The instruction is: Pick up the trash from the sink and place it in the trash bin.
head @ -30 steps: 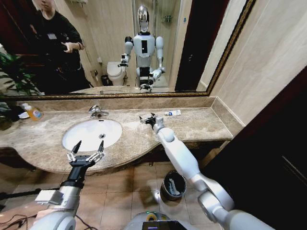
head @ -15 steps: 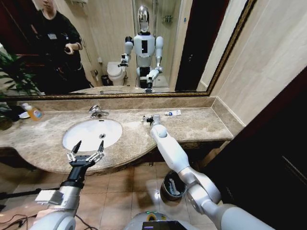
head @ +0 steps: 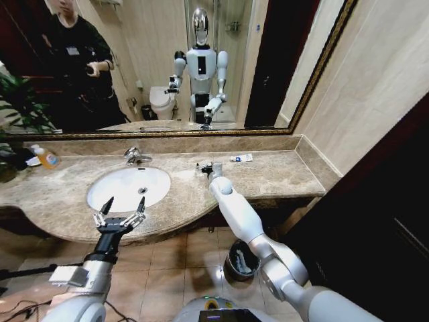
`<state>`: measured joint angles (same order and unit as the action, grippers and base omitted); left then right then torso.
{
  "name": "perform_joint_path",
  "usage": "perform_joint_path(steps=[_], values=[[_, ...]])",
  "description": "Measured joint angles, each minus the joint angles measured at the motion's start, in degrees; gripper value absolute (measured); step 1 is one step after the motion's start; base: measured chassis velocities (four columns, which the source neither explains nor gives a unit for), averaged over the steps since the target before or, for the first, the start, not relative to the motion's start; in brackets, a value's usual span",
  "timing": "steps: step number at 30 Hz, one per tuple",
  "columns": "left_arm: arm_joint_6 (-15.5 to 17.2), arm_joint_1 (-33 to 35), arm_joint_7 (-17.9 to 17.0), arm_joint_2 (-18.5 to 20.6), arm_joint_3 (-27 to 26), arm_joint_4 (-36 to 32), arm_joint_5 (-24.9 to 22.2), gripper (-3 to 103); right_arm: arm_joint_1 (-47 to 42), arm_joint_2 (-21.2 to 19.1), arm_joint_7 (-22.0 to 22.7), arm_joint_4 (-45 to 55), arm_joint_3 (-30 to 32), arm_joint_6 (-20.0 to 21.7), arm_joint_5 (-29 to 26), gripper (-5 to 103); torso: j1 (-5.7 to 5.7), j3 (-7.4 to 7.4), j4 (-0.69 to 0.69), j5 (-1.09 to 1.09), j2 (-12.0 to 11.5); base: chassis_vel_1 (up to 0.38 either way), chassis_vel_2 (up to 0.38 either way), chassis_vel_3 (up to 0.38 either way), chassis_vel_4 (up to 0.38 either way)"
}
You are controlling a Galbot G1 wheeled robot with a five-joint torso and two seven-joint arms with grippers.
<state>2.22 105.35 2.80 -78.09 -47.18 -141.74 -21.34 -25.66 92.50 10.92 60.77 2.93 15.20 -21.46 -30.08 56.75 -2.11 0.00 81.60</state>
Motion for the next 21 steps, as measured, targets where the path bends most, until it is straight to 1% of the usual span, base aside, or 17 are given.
perform_joint_path(steps=[1, 3, 6, 8, 11, 14, 20, 21], values=[[0.00, 0.00, 0.00, 0.00, 0.00, 0.00, 0.00, 100, 0.00, -0.09, -1.85, -1.15, -0.03, -1.97, 0.76, 100, 0.00, 0.00, 0.01, 0.00, 0.00, 0.000, 0.000, 0.000, 0.000], [0.00, 0.00, 0.00, 0.00, 0.00, 0.00, 0.00, 100, 0.02, -0.11, -2.64, -1.56, -0.08, -2.78, 0.93, 100, 0.00, 0.00, 0.01, 0.01, 0.00, 0.000, 0.000, 0.000, 0.000], [0.00, 0.00, 0.00, 0.00, 0.00, 0.00, 0.00, 100, 0.24, -0.17, -7.00, -3.22, -0.43, -6.27, 1.10, 100, 0.00, 0.00, 0.01, 0.00, 0.00, 0.000, 0.000, 0.000, 0.000], [0.00, 0.00, 0.00, 0.00, 0.00, 0.00, 0.00, 100, 0.26, -0.21, -9.16, -3.52, -0.88, -7.27, 1.10, 100, 0.00, 0.00, 0.01, 0.00, 0.00, 0.000, 0.000, 0.000, 0.000], [0.00, 0.00, 0.00, 0.00, 0.00, 0.00, 0.00, 100, 0.16, -0.22, -10.08, -3.46, -1.47, -7.47, 1.10, 100, 0.00, 0.00, 0.01, 0.00, 0.00, 0.000, 0.000, 0.000, 0.000], [0.00, 0.00, 0.00, 0.00, 0.00, 0.00, 0.00, 100, 0.01, -0.26, -12.05, -3.38, -2.43, -7.47, 1.10, 100, 0.00, 0.00, 0.01, 0.00, 0.00, 0.000, 0.000, 0.000, 0.000], [0.00, 0.00, 0.00, 0.00, 0.00, 0.00, 0.00, 100, 0.07, -0.29, -12.49, -3.58, -3.34, -6.95, 1.10, 100, 0.00, 0.00, 0.00, 0.00, 0.01, 0.000, 0.000, 0.000, 0.000], [0.00, 0.00, 0.00, 0.00, 0.00, 0.00, 0.00, 100, 0.07, -0.30, -12.13, -3.52, -3.60, -6.29, 1.10, 100, 0.00, 0.00, 0.01, 0.00, 0.01, 0.000, 0.000, 0.000, 0.000]])
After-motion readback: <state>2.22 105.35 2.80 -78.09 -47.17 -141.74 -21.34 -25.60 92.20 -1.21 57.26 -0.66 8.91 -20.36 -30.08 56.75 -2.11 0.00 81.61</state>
